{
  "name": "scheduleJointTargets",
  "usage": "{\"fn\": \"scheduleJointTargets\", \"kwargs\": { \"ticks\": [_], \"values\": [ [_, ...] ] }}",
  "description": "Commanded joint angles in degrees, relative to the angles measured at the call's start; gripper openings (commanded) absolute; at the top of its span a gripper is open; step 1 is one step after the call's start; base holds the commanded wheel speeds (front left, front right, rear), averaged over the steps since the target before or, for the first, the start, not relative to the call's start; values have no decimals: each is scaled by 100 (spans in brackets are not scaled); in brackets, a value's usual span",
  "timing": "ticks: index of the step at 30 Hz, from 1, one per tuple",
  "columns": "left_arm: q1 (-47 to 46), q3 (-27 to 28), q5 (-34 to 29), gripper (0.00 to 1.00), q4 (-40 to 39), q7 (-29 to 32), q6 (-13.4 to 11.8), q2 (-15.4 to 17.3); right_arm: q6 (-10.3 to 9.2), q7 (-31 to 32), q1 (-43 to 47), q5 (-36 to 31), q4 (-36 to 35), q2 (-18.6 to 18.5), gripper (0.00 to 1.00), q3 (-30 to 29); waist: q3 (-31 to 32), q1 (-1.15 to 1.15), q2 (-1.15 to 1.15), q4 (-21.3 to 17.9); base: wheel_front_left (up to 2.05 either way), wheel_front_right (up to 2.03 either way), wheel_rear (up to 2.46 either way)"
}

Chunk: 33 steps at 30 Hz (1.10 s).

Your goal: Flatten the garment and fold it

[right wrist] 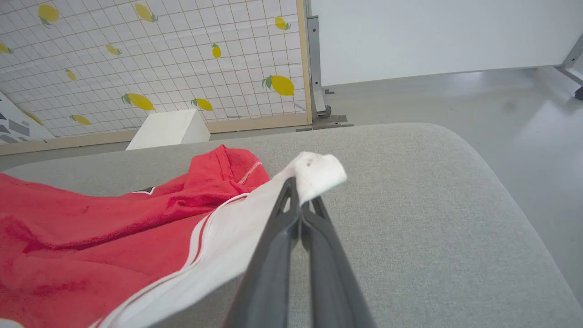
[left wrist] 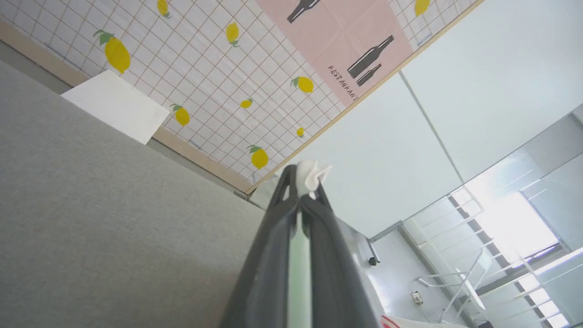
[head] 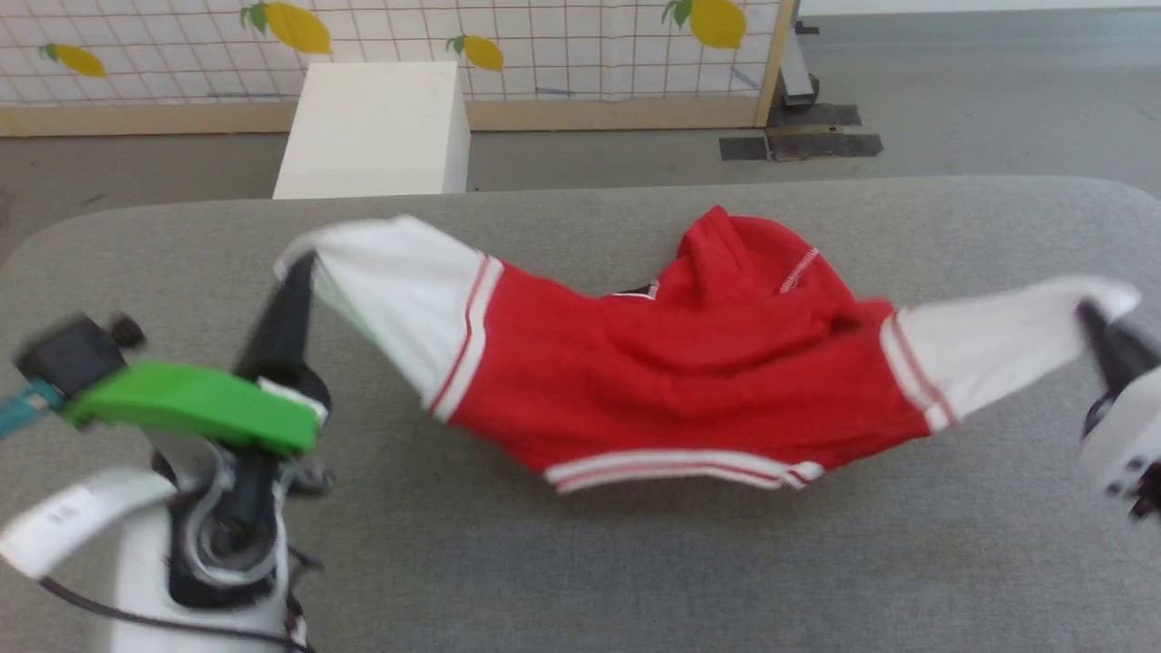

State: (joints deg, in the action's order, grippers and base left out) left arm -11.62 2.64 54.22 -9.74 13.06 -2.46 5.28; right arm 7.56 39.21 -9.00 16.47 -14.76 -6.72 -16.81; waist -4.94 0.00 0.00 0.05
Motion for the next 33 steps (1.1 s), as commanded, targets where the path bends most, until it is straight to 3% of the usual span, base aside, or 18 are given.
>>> {"fn": "scheduleJointTargets", "kwargs": {
  "ticks": [1, 6, 12, 16, 19, 24, 27, 33],
  "values": [
    [-305, 99, 141, 0, -154, 89, -93, 41, -8, 110, -353, 13, -133, -162, 0, 30, -132, 0, 0, -84, 0, 0, 0],
    [-1429, 441, 653, 0, -468, 449, -545, 102, -8, 561, -1688, -6, -204, -661, 0, 209, -540, 0, 0, -243, 0, 0, 0],
    [-3117, 713, 739, 0, -83, 553, -1146, 311, -8, 697, -3621, -413, 584, -1195, 0, 673, -1238, 0, 0, -356, 0, 0, 0],
    [-4346, 865, 700, 0, 537, 342, -1465, 364, -8, 526, -4823, -750, 1390, -1309, 0, 988, -1743, 0, 0, -420, 0, 0, 0],
    [-5147, 901, 624, 0, 986, 145, -1573, 413, -8, 221, -5640, -941, 1874, -1183, 0, 1074, -2094, 0, 0, -467, 0, 0, 0],
    [-6396, 1082, 539, 0, 1624, -432, -1681, 388, -8, -675, -6961, -1312, 2562, -920, 0, 1154, -2620, 0, 0, -545, 0, 0, 0],
    [-6959, 1268, 596, 0, 1853, -799, -1620, 348, -8, -1299, -7605, -1517, 2837, -724, 0, 1036, -2791, 0, 0, -578, 0, 0, 0],
    [-7563, 1365, 690, 0, 2264, -1151, -1191, 394, -8, -2107, -8383, -1789, 3403, -454, 0, 870, -2897, 0, 0, -558, 0, 0, 0]
  ]
}}
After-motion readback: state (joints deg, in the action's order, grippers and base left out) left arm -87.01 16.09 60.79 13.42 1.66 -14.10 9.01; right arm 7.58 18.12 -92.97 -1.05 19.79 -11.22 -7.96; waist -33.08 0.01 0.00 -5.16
